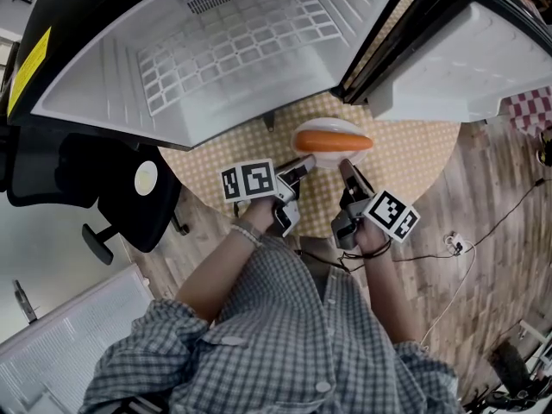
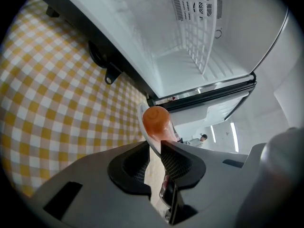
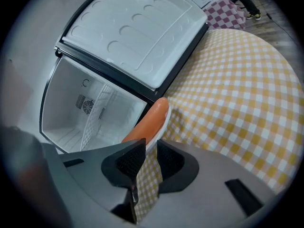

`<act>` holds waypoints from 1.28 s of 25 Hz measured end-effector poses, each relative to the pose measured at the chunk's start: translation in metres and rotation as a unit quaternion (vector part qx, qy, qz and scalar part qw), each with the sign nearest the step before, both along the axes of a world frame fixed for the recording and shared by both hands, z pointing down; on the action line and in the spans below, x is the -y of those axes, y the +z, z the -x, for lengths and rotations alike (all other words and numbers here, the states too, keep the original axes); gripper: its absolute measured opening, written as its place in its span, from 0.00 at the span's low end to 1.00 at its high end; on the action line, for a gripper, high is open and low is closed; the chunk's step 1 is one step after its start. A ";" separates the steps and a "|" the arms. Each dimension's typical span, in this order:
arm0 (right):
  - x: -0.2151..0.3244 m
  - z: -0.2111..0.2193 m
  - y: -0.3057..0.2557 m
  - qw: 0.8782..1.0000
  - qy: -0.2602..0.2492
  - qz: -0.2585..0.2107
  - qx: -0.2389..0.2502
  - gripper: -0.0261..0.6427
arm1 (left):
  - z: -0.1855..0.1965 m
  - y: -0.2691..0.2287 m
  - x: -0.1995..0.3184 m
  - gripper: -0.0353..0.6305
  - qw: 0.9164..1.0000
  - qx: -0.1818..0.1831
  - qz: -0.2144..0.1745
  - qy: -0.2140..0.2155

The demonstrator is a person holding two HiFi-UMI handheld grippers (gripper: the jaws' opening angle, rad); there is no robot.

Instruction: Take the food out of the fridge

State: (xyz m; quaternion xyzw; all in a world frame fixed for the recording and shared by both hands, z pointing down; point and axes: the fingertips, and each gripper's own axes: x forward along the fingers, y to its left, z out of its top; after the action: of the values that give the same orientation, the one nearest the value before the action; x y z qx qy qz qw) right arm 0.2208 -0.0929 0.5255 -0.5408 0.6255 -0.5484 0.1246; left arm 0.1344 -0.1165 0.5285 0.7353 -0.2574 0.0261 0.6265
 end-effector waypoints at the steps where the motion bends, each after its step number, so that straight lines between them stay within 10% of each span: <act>1: -0.001 -0.001 0.004 1.000 0.001 0.007 0.004 0.14 | -0.001 0.004 -0.001 0.17 1.000 0.004 0.005 0.001; 32: -0.029 0.010 0.040 0.992 -0.074 0.078 -0.064 0.15 | -0.009 0.044 -0.020 0.25 0.992 0.102 0.023 0.067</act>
State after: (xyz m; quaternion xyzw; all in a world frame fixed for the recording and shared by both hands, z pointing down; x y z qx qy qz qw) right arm 0.2112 -0.0638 0.5651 -0.5352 0.6259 -0.5673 0.0006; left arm 0.1439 -0.0961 0.5723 0.7296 -0.2692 0.1485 0.6108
